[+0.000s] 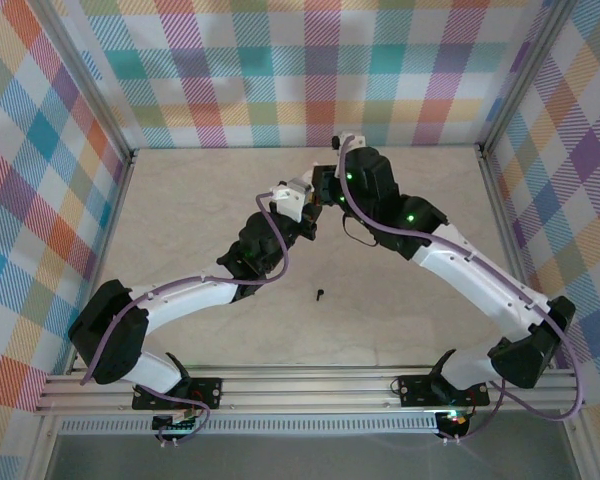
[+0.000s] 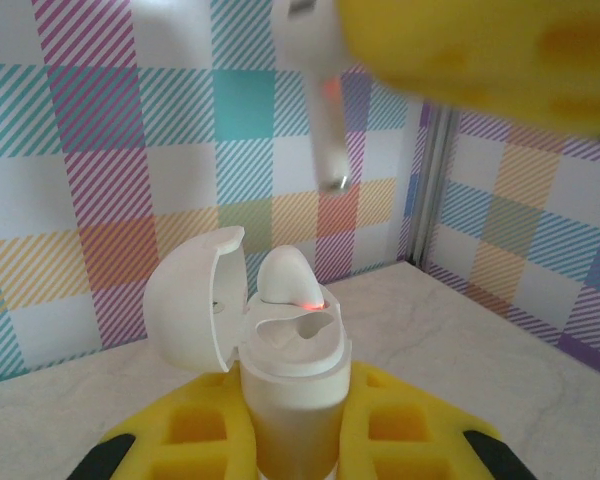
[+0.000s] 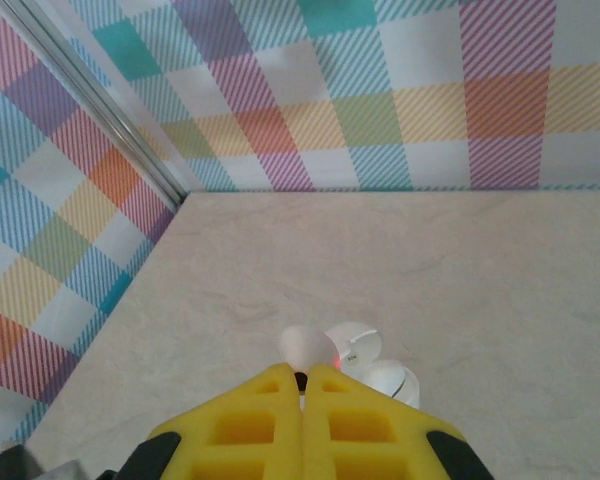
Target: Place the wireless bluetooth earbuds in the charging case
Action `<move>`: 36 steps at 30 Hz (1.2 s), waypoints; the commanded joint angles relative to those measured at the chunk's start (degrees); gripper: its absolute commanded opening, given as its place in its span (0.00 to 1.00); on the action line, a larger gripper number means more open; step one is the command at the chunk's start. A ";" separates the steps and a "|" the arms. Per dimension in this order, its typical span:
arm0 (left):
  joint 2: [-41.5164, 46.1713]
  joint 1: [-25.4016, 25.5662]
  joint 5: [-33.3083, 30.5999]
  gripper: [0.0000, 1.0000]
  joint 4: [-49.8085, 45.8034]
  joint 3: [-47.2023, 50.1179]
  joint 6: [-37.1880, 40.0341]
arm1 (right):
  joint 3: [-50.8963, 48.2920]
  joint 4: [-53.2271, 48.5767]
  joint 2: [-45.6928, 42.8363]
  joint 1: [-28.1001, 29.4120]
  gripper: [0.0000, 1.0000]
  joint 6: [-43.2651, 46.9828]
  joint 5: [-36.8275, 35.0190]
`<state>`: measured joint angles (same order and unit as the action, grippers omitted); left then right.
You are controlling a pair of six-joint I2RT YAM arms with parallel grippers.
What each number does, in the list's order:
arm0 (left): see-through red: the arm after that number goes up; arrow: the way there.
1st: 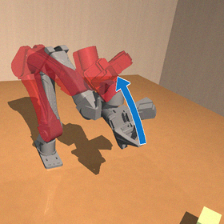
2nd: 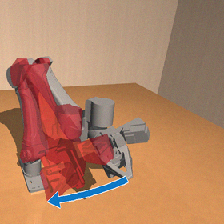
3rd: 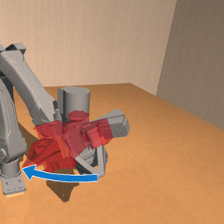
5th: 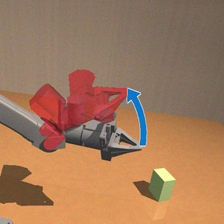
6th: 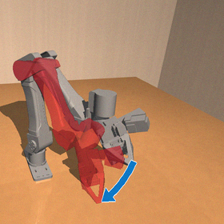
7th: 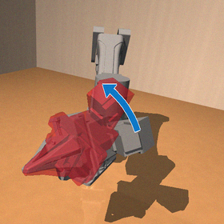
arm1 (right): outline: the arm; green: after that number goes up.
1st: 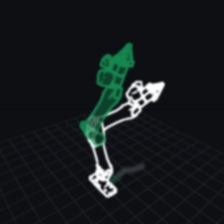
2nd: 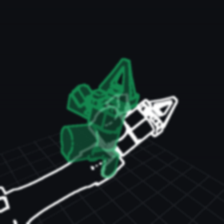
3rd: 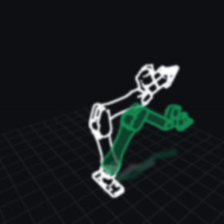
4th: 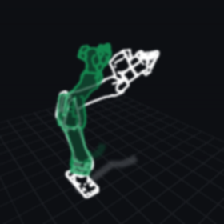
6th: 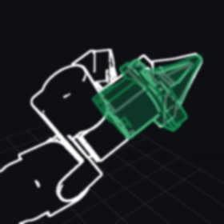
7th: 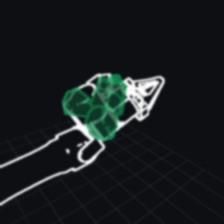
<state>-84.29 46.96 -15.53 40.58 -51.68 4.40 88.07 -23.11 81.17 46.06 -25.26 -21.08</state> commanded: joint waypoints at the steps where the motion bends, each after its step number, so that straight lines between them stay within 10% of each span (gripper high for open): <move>1: 0.79 -0.53 0.71 0.00 1.60 -1.11 -1.05 | 2.53 -2.38 0.89 -0.45 0.00 -1.79 0.27; 36: 0.44 -0.54 1.41 0.00 2.48 -1.93 -1.51 | 0.13 -4.57 2.26 -1.85 0.00 -3.26 2.05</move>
<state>-84.27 46.96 -14.46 40.60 -51.68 3.81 88.40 -27.16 82.87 44.58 -28.10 -19.44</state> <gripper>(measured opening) 0.150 0.052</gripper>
